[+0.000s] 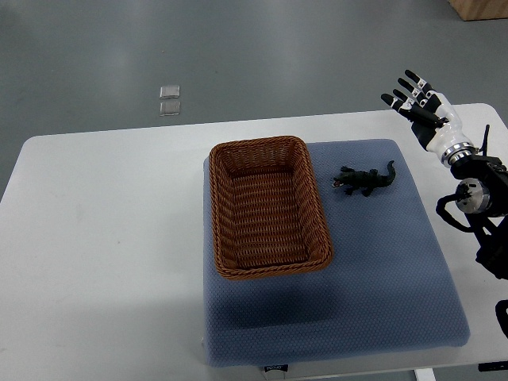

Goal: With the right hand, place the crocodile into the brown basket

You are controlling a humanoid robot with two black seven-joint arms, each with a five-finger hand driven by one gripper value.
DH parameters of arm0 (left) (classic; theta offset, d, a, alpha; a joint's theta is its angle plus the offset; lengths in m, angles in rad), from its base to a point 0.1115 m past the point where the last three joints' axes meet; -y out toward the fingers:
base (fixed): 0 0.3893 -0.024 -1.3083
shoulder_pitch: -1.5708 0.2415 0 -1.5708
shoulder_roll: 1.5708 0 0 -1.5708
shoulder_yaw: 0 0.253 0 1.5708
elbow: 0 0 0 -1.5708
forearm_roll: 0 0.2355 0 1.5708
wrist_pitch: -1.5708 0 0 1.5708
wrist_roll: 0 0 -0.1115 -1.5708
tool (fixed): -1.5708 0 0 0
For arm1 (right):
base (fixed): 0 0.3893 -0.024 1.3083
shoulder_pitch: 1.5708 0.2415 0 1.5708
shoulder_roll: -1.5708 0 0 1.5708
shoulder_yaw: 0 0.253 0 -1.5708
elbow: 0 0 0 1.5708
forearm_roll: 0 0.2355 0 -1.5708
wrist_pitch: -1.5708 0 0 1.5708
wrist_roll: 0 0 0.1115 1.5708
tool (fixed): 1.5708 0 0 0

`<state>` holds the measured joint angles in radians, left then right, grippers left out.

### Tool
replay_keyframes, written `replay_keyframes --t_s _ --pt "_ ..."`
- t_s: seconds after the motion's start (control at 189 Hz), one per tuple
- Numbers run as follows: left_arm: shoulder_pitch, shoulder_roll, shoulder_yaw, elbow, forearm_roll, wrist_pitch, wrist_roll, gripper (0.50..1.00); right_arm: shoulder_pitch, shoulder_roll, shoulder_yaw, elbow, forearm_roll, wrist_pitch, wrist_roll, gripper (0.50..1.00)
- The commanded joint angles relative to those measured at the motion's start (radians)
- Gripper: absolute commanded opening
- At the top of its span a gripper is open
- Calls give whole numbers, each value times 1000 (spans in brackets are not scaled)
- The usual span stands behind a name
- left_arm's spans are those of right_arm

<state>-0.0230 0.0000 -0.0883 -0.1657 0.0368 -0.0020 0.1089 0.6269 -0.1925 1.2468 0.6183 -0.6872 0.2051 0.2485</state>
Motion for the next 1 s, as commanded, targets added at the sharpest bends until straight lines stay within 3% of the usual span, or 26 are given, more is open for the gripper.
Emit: replay_keyframes --t_s 0.0,0.996 --pt "0 0 1 0 0 -1 0 1000 -4 -1 -1 1 -2 0 0 928" --pt "0 0 1 0 0 -1 0 1000 7 -18 -64 20 -54 0 3 928"
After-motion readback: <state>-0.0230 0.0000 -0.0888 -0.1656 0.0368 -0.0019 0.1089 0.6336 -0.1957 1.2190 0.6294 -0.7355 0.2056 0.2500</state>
